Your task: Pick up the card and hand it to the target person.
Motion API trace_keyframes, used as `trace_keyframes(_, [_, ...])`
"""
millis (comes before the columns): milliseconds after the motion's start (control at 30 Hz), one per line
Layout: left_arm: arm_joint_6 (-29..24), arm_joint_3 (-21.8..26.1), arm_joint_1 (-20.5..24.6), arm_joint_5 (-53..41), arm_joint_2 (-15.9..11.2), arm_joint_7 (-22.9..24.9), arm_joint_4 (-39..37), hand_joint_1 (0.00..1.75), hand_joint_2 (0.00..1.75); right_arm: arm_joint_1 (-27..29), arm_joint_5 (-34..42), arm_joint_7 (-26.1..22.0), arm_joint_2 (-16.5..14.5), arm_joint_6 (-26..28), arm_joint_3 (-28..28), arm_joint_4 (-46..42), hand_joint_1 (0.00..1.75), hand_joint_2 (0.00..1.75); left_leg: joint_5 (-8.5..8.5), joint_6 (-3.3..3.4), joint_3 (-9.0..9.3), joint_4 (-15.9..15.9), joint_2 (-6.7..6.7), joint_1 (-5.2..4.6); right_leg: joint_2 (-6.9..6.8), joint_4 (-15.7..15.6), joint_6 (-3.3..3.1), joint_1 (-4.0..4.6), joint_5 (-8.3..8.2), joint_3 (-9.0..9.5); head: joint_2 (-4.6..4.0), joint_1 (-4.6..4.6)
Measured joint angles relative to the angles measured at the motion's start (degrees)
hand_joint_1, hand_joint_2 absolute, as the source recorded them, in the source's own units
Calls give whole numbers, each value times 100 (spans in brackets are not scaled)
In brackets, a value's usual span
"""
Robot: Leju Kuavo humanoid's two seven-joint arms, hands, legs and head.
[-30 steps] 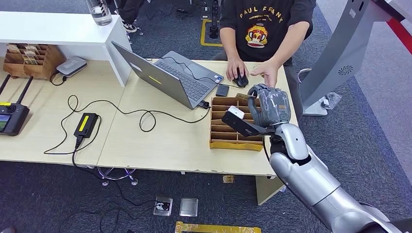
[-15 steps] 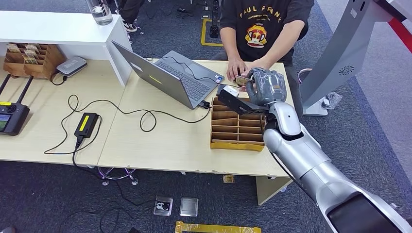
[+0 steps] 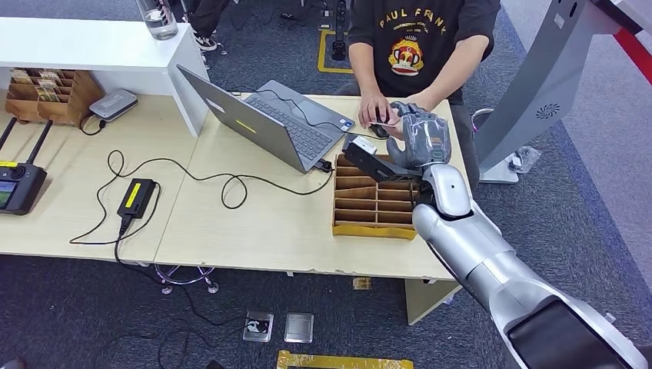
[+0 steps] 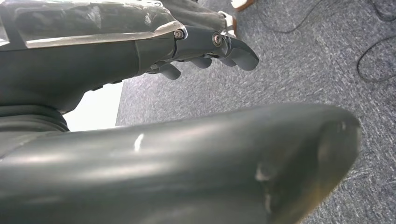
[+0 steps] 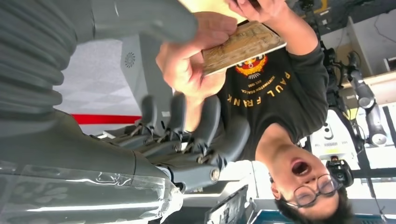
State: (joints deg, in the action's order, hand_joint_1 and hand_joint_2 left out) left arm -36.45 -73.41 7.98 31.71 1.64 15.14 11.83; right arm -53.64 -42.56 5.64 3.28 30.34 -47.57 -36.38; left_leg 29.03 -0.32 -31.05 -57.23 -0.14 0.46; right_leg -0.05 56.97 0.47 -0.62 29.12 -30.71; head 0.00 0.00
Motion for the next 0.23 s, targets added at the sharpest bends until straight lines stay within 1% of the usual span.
trace_keyframes(167, [-70,112,-55,123,-13,-26,-4,0,0,454,292,-69,260,-199,7,-874,0,175,1,0,2,0,-6,2,-5,-3,1,2,2,4,0,0])
trace_keyframes(233, [-99,157,-74,171,-15,-37,-4,0,0,588,352,-57,326,-215,-5,-1091,0,175,1,0,3,0,-6,3,-6,-4,1,2,2,5,0,0])
